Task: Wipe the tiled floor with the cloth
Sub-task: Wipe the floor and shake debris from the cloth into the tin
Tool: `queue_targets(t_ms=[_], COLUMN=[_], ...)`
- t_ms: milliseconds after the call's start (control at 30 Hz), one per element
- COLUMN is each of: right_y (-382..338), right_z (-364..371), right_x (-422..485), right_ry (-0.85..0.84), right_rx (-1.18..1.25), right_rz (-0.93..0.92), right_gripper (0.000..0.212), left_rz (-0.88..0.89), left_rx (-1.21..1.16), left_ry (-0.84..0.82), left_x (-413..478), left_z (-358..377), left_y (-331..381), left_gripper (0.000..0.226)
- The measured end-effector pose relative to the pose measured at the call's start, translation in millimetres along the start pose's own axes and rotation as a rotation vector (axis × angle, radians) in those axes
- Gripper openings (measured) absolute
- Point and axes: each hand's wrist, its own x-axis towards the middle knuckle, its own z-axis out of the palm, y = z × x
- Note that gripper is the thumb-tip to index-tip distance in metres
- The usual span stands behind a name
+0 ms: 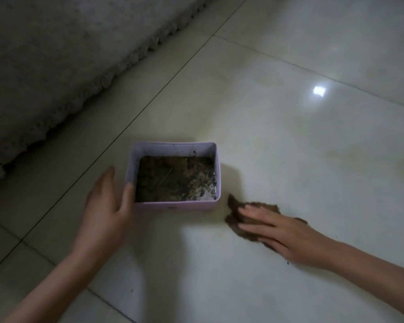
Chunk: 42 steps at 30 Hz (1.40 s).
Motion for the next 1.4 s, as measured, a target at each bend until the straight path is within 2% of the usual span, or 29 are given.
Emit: queue_targets(t_ms=[33,100,167,267,333,433,533,600,667,733,800,867,900,1000,1067,1133,1200,1233,1300,1400], right_y=[-2,15,58,104,87,19,-36,-43,-23,20,58,62,51,-19,-65,-81,-68,-57,-29,-8], right_z=[-7,-29,-58,-66,-36,11,30,19,-6,-33,-43,-23,-6,46,66,60,36,23,-1,4], right_x=[-4,6,32,64,70,43,-4,-24,-38,-56,-76,-80,-72,-41,-29,-29,-43,-55,-86,-124], right_ry=[-0.019,0.082,0.236,0.285,0.341,0.371,0.186,0.107,0.254,0.434,0.488,0.512,0.534,0.589,0.509,0.418,0.454,0.542,0.682,0.658], right_rx=[0.037,0.096,0.022,-0.006,0.019,0.082,0.176,0.214,0.24,0.151,0.081,0.042,0.024,0.013,0.127,0.302,0.463,0.483,0.394,0.265], right_rz=[-0.048,-0.016,0.187,0.525,0.586,0.364,0.127,0.084,0.205,0.445,0.704,0.84,0.822,0.614,0.464,0.37,0.431,0.516,0.731,0.984], right_gripper=[0.038,0.038,0.038,0.04,0.038,0.033,0.034,0.031,0.027,0.025,0.032,0.037,0.037,0.034,0.035,0.035,0.031,0.03,0.028,0.033], left_rz=[0.122,0.397,0.607,0.781,0.786,0.728,0.692,0.662,0.668,0.684,0.709,0.713,0.716,0.748,0.753,0.763,0.768,0.777,0.788,0.793], left_rx=[0.113,0.209,0.225,0.327,0.442,0.546,0.618,0.598,0.549,0.516,0.507,0.487,0.478,0.468,0.468,0.468,0.48,0.485,0.488,0.502], left_ry=[0.076,0.134,0.103,-0.027,-0.147,-0.25,-0.326,-0.353,-0.361,-0.334,-0.296,-0.289,-0.285,-0.258,-0.272,-0.268,-0.265,-0.265,-0.259,-0.243], left_x=[-15,-50,-72,-92,-98,-101,-101,-101,-99,-95,-92,-93,-94,-91,-92,-92,-91,-91,-92,-94], left_z=[3,17,36,68,82,89,86,84,83,83,86,88,88,89,87,85,83,83,82,82], left_y=[1,7,11,20,26,31,36,40,40,39,39,38,37,34,33,33,33,32,29,27], left_gripper=[0.049,0.051,0.048,0.048,0.056,0.056,0.05,0.052,0.053,0.052,0.05,0.049,0.049,0.05,0.052,0.053,0.053,0.053,0.058,0.059])
